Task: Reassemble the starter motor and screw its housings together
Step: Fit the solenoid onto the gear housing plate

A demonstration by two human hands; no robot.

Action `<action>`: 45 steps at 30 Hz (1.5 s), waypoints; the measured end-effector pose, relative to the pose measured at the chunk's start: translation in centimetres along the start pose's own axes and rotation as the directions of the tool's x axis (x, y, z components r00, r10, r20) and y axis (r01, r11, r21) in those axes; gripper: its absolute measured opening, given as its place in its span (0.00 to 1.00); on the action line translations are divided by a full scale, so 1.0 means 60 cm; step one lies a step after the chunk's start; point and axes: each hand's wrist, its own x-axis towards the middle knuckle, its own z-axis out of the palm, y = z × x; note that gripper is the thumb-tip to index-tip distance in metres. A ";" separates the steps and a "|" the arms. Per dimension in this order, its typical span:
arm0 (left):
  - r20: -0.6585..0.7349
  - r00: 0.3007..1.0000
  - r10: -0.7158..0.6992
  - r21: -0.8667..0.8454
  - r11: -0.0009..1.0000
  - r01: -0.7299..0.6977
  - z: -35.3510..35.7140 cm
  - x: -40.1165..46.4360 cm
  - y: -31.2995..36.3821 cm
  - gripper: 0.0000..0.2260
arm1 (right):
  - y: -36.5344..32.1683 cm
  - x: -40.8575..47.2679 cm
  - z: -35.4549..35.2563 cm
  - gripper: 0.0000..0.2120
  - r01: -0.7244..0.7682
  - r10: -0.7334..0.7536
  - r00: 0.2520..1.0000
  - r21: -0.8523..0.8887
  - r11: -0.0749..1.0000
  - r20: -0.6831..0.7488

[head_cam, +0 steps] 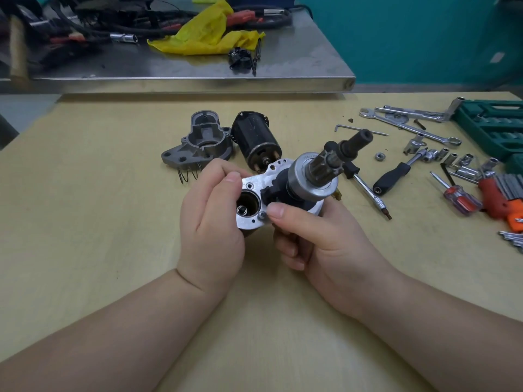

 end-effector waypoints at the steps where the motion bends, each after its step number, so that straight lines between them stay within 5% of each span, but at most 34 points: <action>1: 0.000 1.000 0.000 -0.001 1.000 0.000 0.000 0.000 0.000 0.10 | 0.001 0.001 0.000 0.08 0.004 -0.004 1.000 -0.014 1.000 -0.002; 11: -0.007 1.000 -0.022 -0.007 1.000 0.022 0.004 0.000 -0.002 0.10 | 0.009 0.004 -0.003 0.17 -0.012 0.009 0.998 -0.050 0.999 -0.058; 20: -0.003 1.000 -0.019 0.021 1.000 0.019 0.005 -0.001 -0.007 0.15 | 0.009 0.008 -0.004 0.07 -0.007 0.006 0.999 -0.021 1.000 -0.038; 37: 0.000 0.994 -0.109 -0.088 0.990 0.108 0.005 0.006 -0.009 0.13 | 0.008 0.008 -0.006 0.06 0.015 -0.015 0.999 -0.002 1.000 0.042; 42: -0.054 0.992 -0.117 -0.040 0.993 0.115 -0.001 0.011 -0.013 0.12 | 0.006 0.007 -0.003 0.12 0.036 -0.033 0.999 -0.073 0.997 0.041; 45: -0.064 0.991 -0.118 -0.005 0.993 0.118 -0.002 0.015 -0.015 0.12 | 0.004 0.005 -0.005 0.07 0.031 -0.028 0.998 -0.053 0.998 0.054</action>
